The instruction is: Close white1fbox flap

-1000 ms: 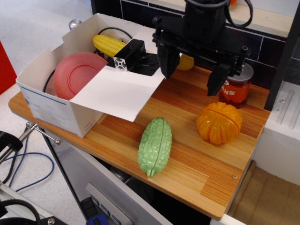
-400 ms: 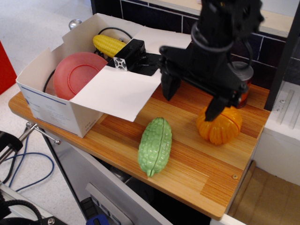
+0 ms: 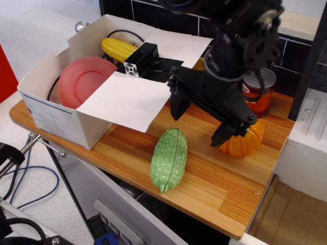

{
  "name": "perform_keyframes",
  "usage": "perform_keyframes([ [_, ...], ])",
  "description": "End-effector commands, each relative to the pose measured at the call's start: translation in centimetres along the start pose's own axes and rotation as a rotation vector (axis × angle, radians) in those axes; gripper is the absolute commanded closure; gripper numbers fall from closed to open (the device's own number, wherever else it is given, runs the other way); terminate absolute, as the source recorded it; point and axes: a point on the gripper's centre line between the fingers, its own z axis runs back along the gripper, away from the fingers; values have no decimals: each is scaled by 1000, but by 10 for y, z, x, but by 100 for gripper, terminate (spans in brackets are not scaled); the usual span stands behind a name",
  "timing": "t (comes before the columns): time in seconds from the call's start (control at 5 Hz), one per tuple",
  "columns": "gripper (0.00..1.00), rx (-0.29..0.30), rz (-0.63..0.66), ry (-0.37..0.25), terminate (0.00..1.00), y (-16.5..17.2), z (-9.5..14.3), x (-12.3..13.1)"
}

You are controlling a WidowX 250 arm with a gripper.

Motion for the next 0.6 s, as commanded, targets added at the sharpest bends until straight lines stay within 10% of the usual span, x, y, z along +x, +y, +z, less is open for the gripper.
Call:
perform_keyframes([
  [0.0, 0, -13, 14, -45, 0, 11, -9, -2],
  [0.4, 0, 39, -33, -7, 0, 30, 9, -1],
])
